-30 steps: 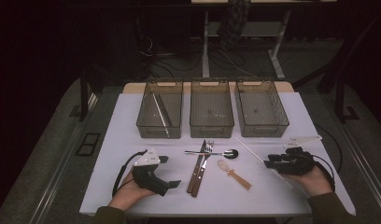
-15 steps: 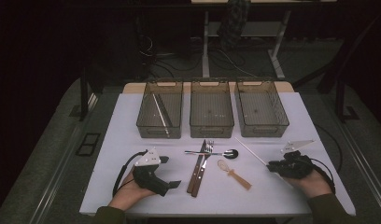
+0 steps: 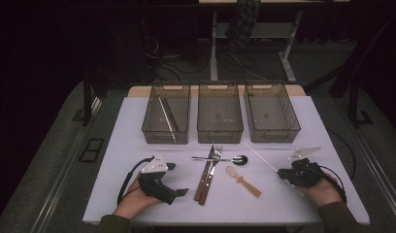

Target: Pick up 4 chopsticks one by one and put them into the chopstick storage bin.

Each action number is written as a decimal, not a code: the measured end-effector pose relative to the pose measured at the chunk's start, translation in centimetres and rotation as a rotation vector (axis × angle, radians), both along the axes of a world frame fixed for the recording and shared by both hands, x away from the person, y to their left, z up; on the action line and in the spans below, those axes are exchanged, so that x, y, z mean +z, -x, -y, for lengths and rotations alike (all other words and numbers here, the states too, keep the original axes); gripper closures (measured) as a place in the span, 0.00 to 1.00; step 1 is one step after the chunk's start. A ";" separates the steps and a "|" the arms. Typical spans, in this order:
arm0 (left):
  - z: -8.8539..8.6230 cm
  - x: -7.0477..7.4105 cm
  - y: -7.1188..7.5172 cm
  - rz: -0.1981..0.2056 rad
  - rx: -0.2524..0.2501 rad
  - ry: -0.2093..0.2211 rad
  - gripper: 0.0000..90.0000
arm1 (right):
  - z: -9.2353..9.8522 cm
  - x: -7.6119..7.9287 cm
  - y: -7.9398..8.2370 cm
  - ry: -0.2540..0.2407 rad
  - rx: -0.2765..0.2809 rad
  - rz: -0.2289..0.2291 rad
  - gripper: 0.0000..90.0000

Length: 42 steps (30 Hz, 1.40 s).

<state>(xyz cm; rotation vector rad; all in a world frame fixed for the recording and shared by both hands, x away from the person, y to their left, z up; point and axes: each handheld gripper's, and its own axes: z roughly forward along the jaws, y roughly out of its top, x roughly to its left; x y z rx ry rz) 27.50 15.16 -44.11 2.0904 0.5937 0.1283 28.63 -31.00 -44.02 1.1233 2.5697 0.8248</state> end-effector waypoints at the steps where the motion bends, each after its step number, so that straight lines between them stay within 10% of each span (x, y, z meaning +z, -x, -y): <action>1: 0.0 0.0 0.0 -0.001 0.000 0.000 0.00 | 0.0 0.0 0.0 0.000 0.001 0.000 0.92; 42: -0.1 0.0 -0.1 -0.006 0.000 0.004 0.00 | 0.8 2.7 0.6 -0.195 0.046 0.052 0.93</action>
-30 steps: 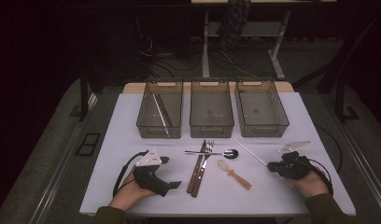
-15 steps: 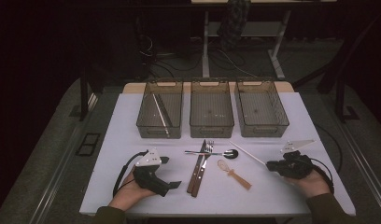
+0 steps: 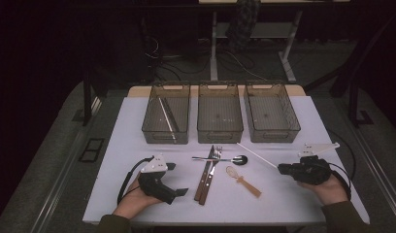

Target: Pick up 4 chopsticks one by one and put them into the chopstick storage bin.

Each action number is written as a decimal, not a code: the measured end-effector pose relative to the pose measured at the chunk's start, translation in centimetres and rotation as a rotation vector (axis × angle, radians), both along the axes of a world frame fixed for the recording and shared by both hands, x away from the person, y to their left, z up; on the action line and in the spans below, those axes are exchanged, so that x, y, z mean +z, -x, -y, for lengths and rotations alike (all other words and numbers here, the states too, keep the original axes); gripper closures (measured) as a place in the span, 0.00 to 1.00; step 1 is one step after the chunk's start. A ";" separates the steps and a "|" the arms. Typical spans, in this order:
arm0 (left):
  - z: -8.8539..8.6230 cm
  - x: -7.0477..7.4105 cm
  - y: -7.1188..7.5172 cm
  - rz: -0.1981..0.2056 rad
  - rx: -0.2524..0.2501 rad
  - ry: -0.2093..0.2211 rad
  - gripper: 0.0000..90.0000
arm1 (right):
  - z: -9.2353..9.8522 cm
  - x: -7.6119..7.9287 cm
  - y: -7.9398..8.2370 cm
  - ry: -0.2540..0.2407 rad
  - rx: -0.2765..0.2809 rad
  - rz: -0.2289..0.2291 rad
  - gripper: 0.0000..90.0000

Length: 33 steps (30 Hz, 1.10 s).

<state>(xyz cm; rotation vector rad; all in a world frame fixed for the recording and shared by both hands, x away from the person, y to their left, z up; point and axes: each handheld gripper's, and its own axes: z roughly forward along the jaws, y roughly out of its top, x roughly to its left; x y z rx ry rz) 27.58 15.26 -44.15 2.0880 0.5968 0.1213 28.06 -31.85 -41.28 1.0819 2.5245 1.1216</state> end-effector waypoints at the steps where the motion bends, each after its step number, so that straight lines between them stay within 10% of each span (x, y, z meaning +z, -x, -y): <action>1: 0.0 0.0 0.0 -0.002 0.001 0.000 0.00 | -0.1 0.1 0.0 -0.004 0.006 0.004 0.93; 33: 0.0 -0.1 -0.1 -0.009 0.012 0.011 0.00 | -3.4 3.2 -2.0 -0.110 0.083 0.099 0.93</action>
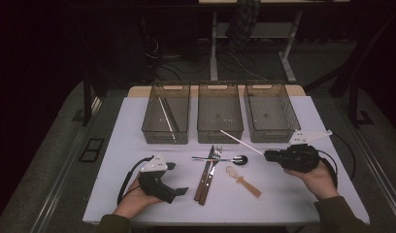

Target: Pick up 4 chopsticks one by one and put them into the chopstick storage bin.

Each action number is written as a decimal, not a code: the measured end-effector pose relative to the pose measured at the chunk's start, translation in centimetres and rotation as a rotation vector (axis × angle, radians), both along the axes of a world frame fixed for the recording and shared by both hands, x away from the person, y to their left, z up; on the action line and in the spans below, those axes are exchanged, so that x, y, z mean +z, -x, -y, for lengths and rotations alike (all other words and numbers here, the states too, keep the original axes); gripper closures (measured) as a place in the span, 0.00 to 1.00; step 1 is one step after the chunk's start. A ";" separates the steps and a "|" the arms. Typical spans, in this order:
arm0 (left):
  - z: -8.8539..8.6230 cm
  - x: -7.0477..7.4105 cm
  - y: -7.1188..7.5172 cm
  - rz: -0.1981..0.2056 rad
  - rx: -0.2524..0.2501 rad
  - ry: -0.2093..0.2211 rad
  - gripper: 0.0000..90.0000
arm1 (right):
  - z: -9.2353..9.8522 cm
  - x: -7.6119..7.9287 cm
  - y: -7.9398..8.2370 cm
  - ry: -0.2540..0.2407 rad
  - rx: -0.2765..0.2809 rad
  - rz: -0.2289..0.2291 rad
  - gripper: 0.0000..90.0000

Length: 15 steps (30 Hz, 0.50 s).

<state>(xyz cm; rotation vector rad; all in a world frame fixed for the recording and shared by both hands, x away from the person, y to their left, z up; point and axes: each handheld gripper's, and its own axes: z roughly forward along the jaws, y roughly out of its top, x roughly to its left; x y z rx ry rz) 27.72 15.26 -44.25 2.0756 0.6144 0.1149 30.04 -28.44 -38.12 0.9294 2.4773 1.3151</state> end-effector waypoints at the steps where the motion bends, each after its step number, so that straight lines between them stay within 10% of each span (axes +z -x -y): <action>1: 0.0 0.0 0.0 0.000 -0.001 0.000 0.00 | -0.2 0.1 -0.1 -0.002 0.000 0.002 0.93; 15: 0.0 0.0 0.1 0.003 -0.002 0.002 0.00 | -3.1 1.0 -2.1 -0.030 0.009 0.034 0.93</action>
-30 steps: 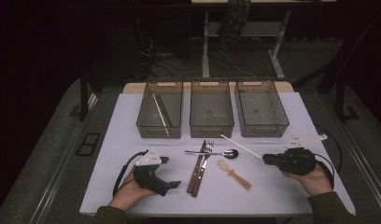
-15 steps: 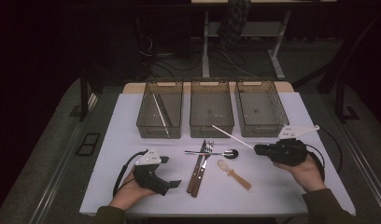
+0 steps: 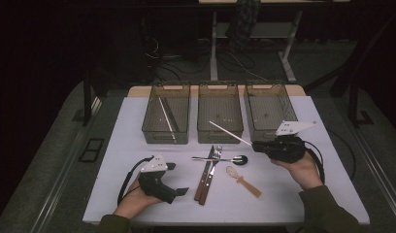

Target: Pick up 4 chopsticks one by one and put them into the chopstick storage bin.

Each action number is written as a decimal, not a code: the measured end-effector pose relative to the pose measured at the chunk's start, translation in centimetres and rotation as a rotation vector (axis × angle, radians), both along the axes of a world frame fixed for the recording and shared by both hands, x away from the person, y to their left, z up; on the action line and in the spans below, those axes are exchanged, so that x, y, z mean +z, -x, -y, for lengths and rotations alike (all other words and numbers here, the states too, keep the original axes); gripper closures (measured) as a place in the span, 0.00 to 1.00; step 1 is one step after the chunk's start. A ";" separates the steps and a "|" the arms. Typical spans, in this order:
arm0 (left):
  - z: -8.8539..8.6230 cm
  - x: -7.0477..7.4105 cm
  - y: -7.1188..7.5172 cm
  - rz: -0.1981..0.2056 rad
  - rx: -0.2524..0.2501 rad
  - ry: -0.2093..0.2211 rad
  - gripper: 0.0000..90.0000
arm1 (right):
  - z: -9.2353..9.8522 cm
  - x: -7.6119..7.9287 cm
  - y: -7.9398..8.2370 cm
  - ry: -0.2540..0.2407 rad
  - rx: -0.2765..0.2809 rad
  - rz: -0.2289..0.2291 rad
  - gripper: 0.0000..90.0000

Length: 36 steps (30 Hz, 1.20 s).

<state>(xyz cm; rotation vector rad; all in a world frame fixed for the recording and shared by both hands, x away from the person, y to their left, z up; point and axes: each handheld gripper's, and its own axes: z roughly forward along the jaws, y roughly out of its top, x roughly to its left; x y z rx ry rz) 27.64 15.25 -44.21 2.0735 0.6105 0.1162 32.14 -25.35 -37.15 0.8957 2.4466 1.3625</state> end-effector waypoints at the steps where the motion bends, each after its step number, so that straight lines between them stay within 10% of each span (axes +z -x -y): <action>1: 0.0 0.0 0.0 -0.001 0.000 0.001 0.00 | -0.2 0.0 -0.1 0.000 0.001 0.001 0.93; 36: -0.1 0.2 0.1 0.002 -0.005 0.026 0.00 | -8.2 1.6 -5.5 -0.018 -0.050 -0.040 0.93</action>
